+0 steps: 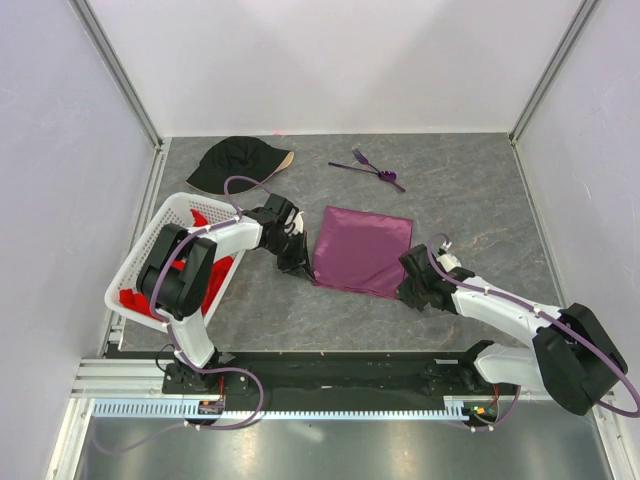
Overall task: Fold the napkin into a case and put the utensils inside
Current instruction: Smooth out the square-folded napkin at the center of the board.
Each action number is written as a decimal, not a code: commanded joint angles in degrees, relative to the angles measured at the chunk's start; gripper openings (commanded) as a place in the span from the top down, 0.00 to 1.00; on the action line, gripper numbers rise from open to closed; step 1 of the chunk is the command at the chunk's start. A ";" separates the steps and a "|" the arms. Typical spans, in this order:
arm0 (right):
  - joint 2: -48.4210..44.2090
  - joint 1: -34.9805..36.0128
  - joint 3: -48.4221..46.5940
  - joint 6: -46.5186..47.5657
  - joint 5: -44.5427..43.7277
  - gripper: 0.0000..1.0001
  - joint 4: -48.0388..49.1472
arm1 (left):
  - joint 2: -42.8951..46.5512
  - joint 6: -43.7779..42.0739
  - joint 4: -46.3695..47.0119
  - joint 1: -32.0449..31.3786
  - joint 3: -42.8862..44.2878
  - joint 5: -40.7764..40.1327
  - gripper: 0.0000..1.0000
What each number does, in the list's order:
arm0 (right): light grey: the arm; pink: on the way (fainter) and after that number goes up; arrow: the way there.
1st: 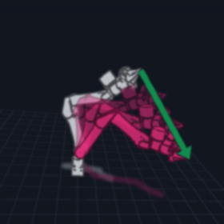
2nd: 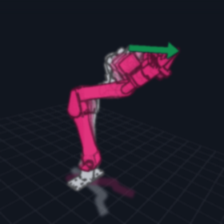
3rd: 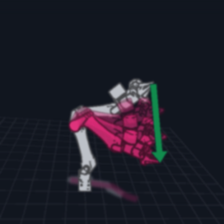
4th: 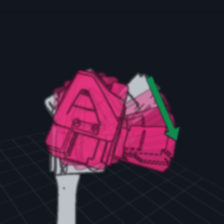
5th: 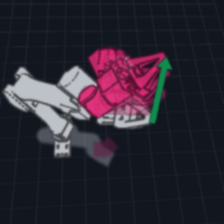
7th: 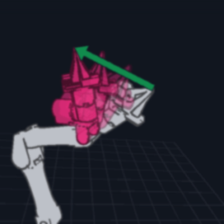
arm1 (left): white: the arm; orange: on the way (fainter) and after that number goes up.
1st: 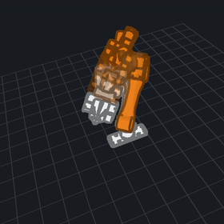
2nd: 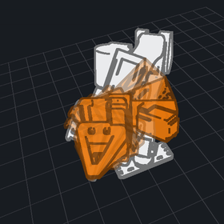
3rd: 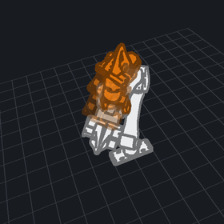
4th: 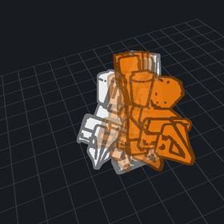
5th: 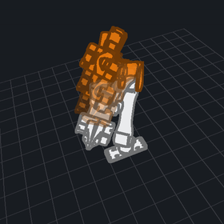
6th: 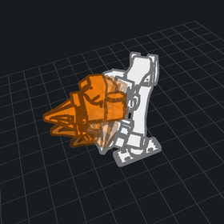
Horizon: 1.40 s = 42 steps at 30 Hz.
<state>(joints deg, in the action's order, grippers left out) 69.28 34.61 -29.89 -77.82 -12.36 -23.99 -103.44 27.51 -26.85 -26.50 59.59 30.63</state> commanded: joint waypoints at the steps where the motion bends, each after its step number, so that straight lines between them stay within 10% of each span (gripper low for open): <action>1: 0.07 -0.16 -1.40 -0.31 -0.74 0.92 0.26 | 2.19 0.36 1.19 -0.39 -0.18 1.36 0.96; 42: -4.50 -3.14 -6.66 17.09 -2.23 1.00 -5.72 | 3.86 5.63 3.38 -3.20 -1.23 2.24 0.97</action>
<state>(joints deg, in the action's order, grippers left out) 65.01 31.64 -34.59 -63.07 -13.65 -29.80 -99.77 30.57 -26.68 -28.99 58.59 31.14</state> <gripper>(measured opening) 0.007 0.043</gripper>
